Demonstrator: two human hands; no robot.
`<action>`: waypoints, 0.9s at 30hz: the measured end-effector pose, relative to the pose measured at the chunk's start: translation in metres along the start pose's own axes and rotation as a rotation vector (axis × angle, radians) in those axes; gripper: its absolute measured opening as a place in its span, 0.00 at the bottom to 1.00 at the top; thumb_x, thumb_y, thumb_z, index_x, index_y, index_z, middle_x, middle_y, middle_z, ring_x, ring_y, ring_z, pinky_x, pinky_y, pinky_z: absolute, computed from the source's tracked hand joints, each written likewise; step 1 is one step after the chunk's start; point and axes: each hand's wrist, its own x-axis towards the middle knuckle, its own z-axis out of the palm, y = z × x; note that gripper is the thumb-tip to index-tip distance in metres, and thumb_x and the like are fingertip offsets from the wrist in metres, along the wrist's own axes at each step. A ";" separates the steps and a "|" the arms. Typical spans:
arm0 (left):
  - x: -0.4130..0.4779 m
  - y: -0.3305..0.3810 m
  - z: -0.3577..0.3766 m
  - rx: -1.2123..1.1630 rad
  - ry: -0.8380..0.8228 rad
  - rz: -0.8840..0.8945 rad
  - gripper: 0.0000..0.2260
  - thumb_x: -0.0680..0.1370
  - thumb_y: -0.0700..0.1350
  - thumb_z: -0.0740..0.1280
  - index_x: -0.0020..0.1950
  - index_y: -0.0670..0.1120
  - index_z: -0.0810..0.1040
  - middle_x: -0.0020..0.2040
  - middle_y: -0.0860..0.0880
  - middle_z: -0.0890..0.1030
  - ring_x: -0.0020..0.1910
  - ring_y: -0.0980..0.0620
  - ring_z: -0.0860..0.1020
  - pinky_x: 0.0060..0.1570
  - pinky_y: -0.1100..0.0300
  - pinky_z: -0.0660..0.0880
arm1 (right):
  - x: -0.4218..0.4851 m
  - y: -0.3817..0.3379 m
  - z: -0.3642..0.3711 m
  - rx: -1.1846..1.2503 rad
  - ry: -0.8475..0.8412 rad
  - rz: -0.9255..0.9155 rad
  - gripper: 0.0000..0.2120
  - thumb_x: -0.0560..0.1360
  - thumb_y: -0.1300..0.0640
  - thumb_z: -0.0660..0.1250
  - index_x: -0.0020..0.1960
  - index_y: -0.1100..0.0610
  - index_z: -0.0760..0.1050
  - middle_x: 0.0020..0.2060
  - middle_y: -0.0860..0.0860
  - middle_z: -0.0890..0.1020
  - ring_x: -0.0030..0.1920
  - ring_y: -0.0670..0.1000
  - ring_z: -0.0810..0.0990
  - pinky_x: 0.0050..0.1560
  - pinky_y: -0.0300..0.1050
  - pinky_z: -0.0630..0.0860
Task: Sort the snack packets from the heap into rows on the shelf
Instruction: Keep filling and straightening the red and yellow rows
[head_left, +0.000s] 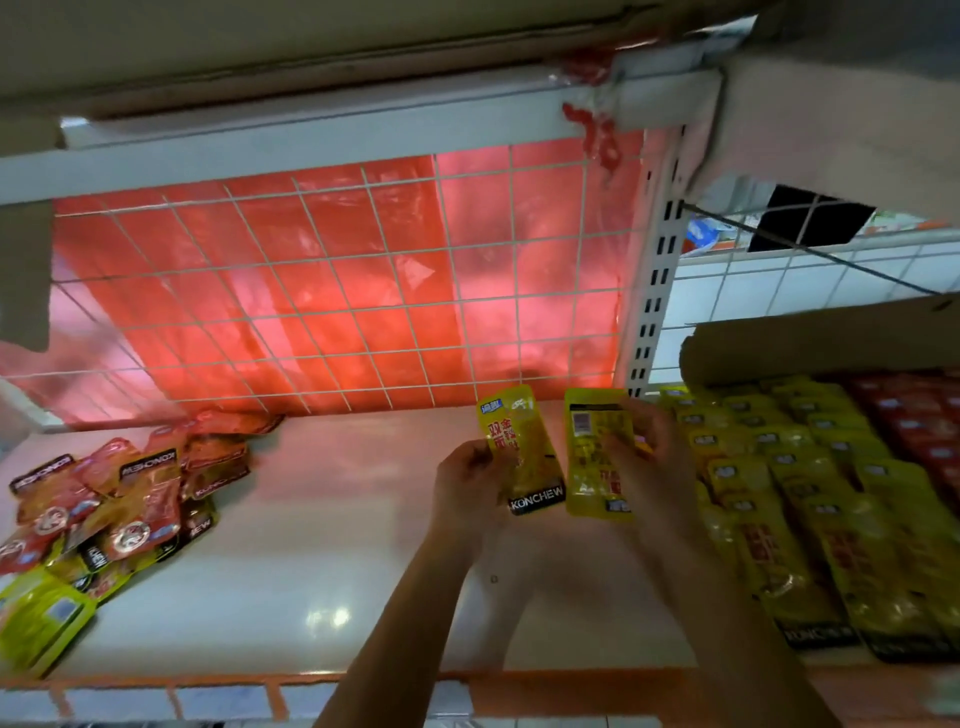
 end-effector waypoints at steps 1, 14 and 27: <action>-0.002 0.000 0.006 -0.014 -0.018 0.008 0.03 0.76 0.32 0.67 0.45 0.39 0.79 0.35 0.46 0.82 0.35 0.50 0.80 0.36 0.61 0.76 | 0.001 0.000 -0.009 0.001 0.022 0.012 0.19 0.72 0.68 0.67 0.55 0.48 0.76 0.49 0.47 0.81 0.51 0.48 0.80 0.51 0.54 0.79; 0.004 -0.018 0.047 0.409 -0.037 0.052 0.05 0.67 0.49 0.74 0.40 0.52 0.82 0.41 0.50 0.85 0.42 0.49 0.83 0.47 0.49 0.80 | 0.002 0.002 -0.068 -0.100 0.142 0.071 0.21 0.72 0.65 0.68 0.63 0.54 0.72 0.57 0.48 0.76 0.57 0.48 0.75 0.52 0.48 0.76; 0.009 -0.026 0.066 0.858 0.039 0.229 0.14 0.74 0.53 0.71 0.56 0.48 0.81 0.48 0.50 0.84 0.45 0.53 0.79 0.42 0.63 0.68 | -0.006 -0.001 -0.067 -0.163 0.060 0.137 0.23 0.74 0.63 0.65 0.66 0.49 0.68 0.42 0.43 0.77 0.26 0.38 0.76 0.21 0.32 0.68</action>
